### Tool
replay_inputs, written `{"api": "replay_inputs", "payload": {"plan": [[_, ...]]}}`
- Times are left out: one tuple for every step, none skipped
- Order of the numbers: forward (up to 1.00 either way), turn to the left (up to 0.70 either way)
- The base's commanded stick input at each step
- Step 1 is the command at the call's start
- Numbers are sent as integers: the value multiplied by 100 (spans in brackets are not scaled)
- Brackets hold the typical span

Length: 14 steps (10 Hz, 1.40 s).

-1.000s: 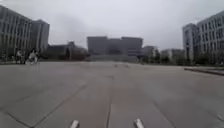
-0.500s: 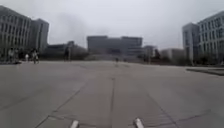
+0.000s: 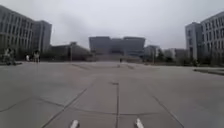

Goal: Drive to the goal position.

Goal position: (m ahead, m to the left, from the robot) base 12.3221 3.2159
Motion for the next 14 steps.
{"api": "replay_inputs", "payload": {"plan": [[100,-18],[100,-33],[100,-40],[100,-40],[100,-40],[100,-32],[100,-16],[100,-3],[100,0],[100,0],[100,0],[100,0],[100,0],[100,0]]}}
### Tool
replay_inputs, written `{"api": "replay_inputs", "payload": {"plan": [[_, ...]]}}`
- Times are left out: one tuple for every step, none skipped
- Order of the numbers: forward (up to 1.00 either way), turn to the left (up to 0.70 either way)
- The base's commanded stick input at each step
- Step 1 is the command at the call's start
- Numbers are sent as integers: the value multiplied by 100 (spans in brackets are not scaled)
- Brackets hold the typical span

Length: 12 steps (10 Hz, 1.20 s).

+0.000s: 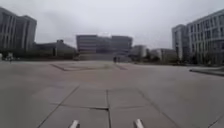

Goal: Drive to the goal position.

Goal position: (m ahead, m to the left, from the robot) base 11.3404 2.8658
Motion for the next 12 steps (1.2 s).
{"api": "replay_inputs", "payload": {"plan": [[100,0],[100,0],[100,0],[100,0],[100,0],[100,0],[100,0],[100,0],[100,0],[100,0],[100,-22],[100,-34]]}}
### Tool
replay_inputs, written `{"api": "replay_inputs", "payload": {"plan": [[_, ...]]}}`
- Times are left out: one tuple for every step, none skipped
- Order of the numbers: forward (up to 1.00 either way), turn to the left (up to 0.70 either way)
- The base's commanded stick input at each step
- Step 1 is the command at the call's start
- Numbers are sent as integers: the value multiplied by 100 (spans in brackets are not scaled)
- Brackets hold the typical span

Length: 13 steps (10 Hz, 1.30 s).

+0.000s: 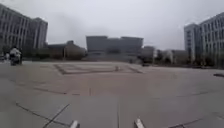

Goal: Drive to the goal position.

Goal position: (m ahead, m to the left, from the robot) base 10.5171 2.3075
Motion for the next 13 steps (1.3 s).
{"api": "replay_inputs", "payload": {"plan": [[100,-40],[100,-38],[100,-16],[100,0],[100,0],[100,0],[100,0],[100,0],[100,0],[100,0],[100,0],[100,0],[100,0]]}}
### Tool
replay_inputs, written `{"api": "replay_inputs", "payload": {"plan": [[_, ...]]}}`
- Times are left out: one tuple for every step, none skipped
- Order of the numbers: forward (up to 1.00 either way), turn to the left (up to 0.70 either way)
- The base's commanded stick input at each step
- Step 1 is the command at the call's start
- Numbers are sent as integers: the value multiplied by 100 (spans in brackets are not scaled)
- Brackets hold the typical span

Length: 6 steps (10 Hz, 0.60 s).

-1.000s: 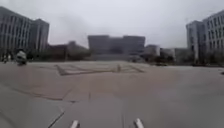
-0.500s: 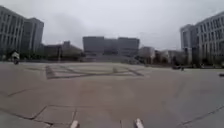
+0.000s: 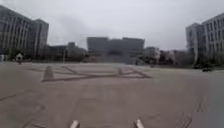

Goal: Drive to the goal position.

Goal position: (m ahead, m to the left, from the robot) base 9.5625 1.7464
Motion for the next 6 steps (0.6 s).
{"api": "replay_inputs", "payload": {"plan": [[100,0],[100,-1],[100,-18],[100,-33],[100,-37],[100,-40]]}}
